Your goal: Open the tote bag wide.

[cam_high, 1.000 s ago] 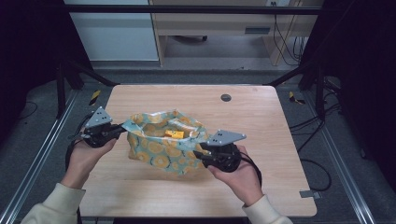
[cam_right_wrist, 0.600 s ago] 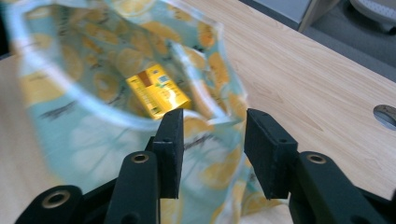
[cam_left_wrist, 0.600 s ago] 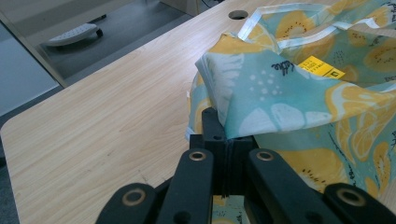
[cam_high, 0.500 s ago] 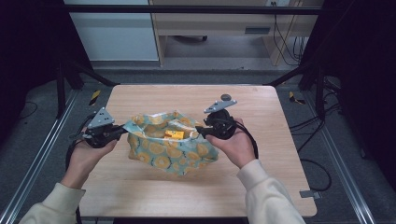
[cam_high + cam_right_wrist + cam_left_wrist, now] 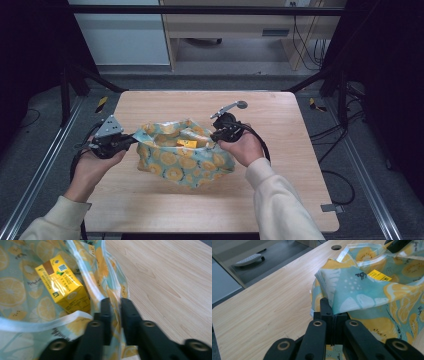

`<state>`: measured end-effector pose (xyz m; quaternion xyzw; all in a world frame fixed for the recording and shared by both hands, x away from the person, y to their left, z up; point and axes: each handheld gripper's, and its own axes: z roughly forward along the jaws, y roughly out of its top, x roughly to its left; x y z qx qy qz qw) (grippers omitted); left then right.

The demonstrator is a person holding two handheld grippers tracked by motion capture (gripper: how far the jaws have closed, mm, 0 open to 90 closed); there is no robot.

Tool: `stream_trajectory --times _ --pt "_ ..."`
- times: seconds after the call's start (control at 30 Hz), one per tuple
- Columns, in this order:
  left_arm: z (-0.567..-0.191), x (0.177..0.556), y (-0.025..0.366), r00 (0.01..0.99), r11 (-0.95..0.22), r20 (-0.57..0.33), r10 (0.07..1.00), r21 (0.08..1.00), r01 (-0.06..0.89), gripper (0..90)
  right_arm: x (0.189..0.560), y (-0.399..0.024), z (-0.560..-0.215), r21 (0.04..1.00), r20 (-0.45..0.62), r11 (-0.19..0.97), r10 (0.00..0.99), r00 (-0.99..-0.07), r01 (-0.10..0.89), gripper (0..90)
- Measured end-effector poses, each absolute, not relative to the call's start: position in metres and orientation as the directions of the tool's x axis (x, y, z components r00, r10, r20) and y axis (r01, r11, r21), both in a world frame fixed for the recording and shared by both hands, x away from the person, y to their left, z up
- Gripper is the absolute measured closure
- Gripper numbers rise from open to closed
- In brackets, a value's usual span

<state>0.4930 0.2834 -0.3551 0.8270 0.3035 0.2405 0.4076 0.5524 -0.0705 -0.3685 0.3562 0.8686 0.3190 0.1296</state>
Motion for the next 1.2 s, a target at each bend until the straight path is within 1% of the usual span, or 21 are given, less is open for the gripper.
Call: stream_trajectory --times 0.13,0.33,0.53,0.67,0.8,1.03,1.2 --pt "-0.354 0.488 0.285 0.706 -0.480 0.146 0.694 0.824 0.302 89.9 0.539 -0.077 -0.357 0.698 -0.009 0.522 0.692 -0.722 0.491 89.6" --pt "-0.354 0.477 0.288 0.719 -0.493 0.152 0.678 0.820 0.291 89.8 0.501 -0.092 -0.336 0.790 -0.016 0.465 0.667 -0.744 0.399 89.6" --pt "-0.360 0.466 0.287 0.736 -0.512 0.164 0.657 0.813 0.276 89.8 0.462 -0.102 -0.330 0.835 -0.014 0.435 0.630 -0.776 0.338 89.6" --pt "-0.367 0.461 0.287 0.741 -0.515 0.160 0.652 0.811 0.278 89.8 0.445 -0.104 -0.333 0.838 -0.030 0.449 0.604 -0.796 0.309 89.6" --pt "-0.372 0.459 0.287 0.746 -0.519 0.157 0.647 0.807 0.280 89.8 0.435 -0.106 -0.336 0.840 -0.032 0.452 0.592 -0.805 0.299 89.6" --pt "-0.384 0.456 0.289 0.743 -0.522 0.151 0.651 0.801 0.294 89.6 0.418 -0.106 -0.363 0.802 -0.054 0.516 0.564 -0.824 0.301 89.7" --pt "-0.395 0.456 0.288 0.740 -0.519 0.139 0.658 0.796 0.312 89.4 0.416 -0.105 -0.385 0.777 -0.033 0.536 0.559 -0.829 0.331 89.7"
